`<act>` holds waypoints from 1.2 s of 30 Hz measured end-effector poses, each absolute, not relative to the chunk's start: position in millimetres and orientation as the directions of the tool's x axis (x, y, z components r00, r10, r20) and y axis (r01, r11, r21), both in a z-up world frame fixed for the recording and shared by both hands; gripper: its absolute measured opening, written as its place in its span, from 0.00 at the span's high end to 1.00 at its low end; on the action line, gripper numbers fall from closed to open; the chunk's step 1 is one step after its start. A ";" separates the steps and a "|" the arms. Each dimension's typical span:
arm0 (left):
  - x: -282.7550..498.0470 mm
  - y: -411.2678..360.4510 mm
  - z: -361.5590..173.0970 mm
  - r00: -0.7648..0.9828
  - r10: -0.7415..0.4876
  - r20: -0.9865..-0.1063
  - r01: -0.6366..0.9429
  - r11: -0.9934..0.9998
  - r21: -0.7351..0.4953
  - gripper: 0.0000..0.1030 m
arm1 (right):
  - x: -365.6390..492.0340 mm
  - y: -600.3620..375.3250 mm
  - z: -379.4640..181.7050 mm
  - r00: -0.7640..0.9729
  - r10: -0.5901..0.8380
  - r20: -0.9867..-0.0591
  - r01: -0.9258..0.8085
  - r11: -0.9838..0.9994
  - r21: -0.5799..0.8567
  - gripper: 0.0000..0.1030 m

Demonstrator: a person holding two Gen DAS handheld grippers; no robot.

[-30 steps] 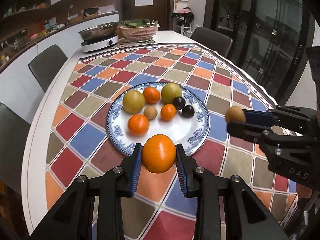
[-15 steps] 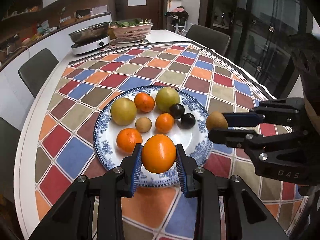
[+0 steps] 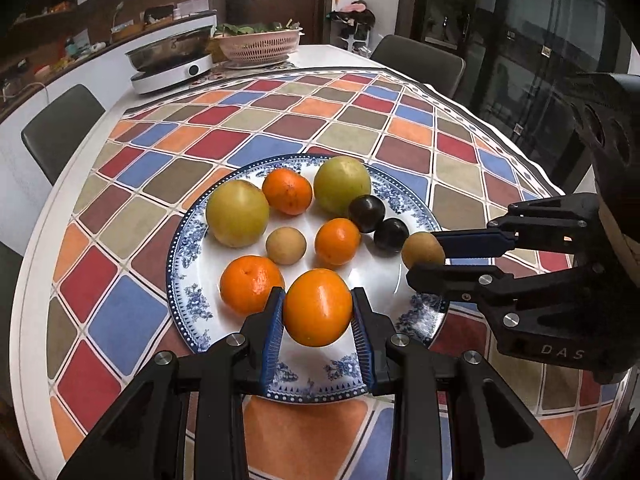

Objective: Organize fruits
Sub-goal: 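Lower the orange onto the plate with the left tool while the right tool sets down the kiwi, then open both tools and pull them back from the plate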

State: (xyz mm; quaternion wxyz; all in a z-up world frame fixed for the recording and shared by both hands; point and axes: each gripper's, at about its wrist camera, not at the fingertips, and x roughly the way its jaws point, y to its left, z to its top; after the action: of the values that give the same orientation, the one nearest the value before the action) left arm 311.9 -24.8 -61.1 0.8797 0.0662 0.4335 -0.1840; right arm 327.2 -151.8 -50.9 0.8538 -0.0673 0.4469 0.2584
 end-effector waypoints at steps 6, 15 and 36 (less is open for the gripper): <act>315.1 -24.6 -63.0 0.553 -0.254 -0.794 0.381 0.924 -0.030 0.61 | 334.5 -151.0 -54.9 0.454 0.391 -0.800 -0.503 0.854 0.133 0.72; 299.7 -19.1 -46.1 0.613 -0.184 -0.768 0.319 0.947 0.028 0.55 | 323.9 -156.3 -43.1 0.513 0.356 -0.781 -0.463 0.881 0.098 0.55; 200.0 -17.2 13.4 0.717 -0.163 -0.677 0.203 0.979 -0.020 0.32 | 231.2 -180.4 16.3 0.640 0.352 -0.683 -0.374 0.919 0.124 0.55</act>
State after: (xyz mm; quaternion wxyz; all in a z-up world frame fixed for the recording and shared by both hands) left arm 200.0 -17.1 13.4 0.9263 0.0280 0.3626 -0.0989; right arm 231.2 -180.4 16.3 0.9055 -0.0145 0.3739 0.2004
